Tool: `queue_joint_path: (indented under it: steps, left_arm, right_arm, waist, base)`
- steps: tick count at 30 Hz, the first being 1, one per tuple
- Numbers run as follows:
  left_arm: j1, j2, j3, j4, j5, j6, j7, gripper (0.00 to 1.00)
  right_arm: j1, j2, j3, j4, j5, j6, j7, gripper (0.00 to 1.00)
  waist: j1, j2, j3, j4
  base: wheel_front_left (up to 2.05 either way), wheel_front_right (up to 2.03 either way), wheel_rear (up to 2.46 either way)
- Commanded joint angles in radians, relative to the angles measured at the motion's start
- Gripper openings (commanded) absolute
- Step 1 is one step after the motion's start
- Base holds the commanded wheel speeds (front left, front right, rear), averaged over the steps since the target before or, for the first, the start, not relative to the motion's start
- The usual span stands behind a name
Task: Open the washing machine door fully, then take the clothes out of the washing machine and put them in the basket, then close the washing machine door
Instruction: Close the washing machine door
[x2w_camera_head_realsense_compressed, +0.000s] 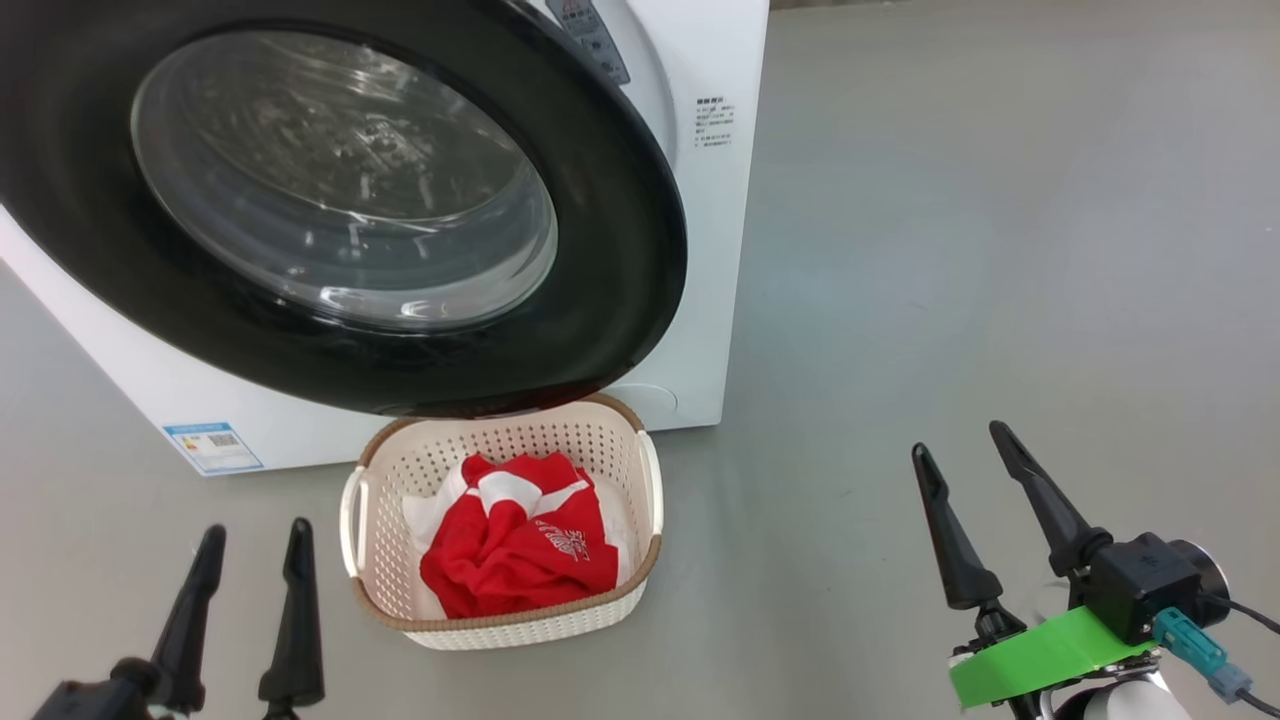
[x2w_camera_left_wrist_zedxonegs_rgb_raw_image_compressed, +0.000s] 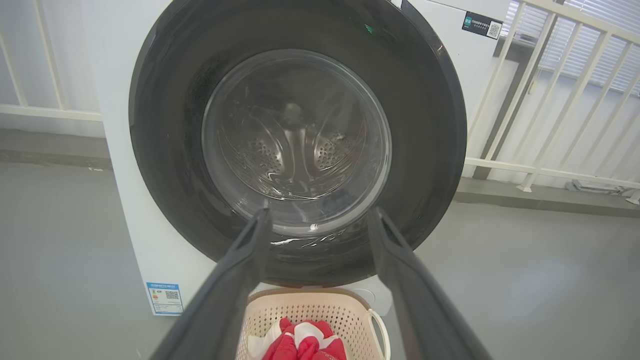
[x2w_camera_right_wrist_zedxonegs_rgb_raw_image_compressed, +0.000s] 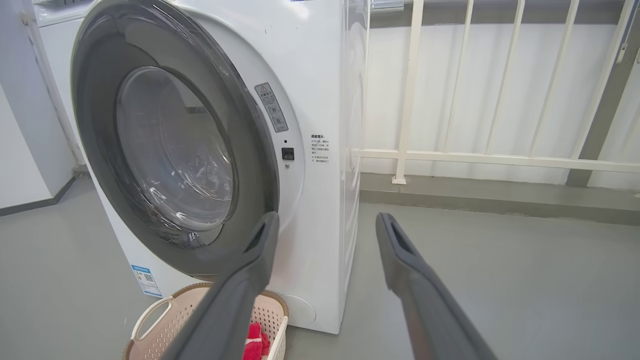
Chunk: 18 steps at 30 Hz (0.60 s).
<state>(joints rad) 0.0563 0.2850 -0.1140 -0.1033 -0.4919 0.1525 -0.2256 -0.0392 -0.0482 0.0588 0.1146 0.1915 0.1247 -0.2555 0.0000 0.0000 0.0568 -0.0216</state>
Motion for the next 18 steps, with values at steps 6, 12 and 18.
queue_joint_path:
  steps: [6, 12, 18]
  left_arm:
    - [0.015, 0.008, 0.046, 0.001, 0.019, 0.013, -0.020, 1.00]
    - [0.033, -0.004, 0.045, 0.015, 0.021, 0.010, -0.027, 1.00]
    - [0.042, -0.011, 0.048, 0.016, 0.025, 0.010, -0.030, 1.00]
  right_arm:
    - [0.013, -0.002, -0.001, -0.038, 0.006, 0.006, -0.006, 1.00]
    - [0.041, -0.002, -0.008, -0.041, 0.009, 0.006, -0.006, 1.00]
    - [0.054, -0.002, -0.004, -0.039, 0.017, 0.006, -0.006, 1.00]
  waist:
    - [0.0000, 0.0000, -0.018, 0.005]
    - [0.0000, 0.0000, -0.032, 0.011]
    - [0.0000, 0.0000, -0.039, 0.011]
  base:
    - [0.00, 0.00, 0.00]
    - [0.00, 0.00, 0.00]
    - [0.00, 0.00, 0.00]
